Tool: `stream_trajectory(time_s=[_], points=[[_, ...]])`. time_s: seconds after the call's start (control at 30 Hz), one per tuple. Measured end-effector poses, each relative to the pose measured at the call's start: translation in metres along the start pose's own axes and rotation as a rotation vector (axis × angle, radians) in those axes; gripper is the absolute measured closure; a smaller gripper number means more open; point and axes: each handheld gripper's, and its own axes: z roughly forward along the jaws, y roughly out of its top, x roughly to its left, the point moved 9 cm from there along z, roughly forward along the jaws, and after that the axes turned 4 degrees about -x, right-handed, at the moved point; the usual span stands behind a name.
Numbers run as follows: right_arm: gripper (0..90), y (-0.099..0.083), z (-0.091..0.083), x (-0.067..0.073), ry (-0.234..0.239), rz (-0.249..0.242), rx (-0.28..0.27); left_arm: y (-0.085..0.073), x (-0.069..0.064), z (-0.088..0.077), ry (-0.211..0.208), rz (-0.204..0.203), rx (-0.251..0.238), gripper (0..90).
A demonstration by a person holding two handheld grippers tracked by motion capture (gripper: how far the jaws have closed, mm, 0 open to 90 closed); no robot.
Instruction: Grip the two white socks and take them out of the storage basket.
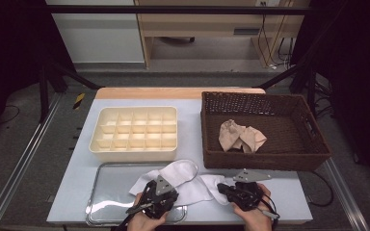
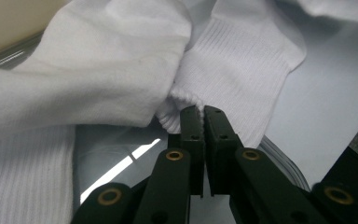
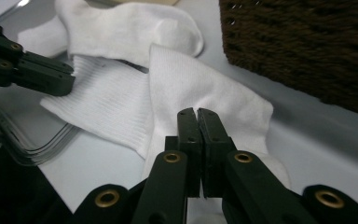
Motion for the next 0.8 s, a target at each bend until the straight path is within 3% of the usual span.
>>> stream_trajectory(time_s=[0.2, 0.23, 0.27, 0.37, 0.43, 0.57, 0.7, 0.8], points=[[89.3, 0.004, -0.017, -0.008, -0.016, 0.055, -0.054, -0.002, -0.004, -0.009, -0.1, 0.001, 0.021, 88.4], [89.3, 0.004, -0.017, -0.008, -0.016, 0.055, -0.054, -0.002, -0.004, -0.009, -0.1, 0.001, 0.021, 88.4], [89.3, 0.012, -0.023, -0.01, -0.02, 0.066, -0.089, -0.001, -0.005, -0.017, -0.122, 0.023, 0.009, 88.4], [89.3, 0.017, -0.026, -0.012, -0.039, 0.097, -0.102, -0.002, 0.001, -0.028, -0.103, 0.048, 0.009, 88.4], [89.3, 0.017, -0.022, -0.017, -0.058, 0.122, -0.085, -0.007, 0.009, -0.032, -0.084, 0.054, 0.02, 88.4], [89.3, 0.015, 0.002, -0.029, -0.074, 0.175, -0.024, -0.014, 0.021, -0.033, -0.093, 0.042, 0.031, 88.2], [88.9, 0.009, 0.028, -0.035, -0.109, 0.159, 0.052, -0.014, 0.023, -0.03, -0.091, 0.048, 0.036, 88.1], [86.3, 0.009, 0.035, -0.037, -0.126, 0.144, 0.057, -0.013, 0.022, -0.027, -0.082, 0.054, 0.029, 87.6]])
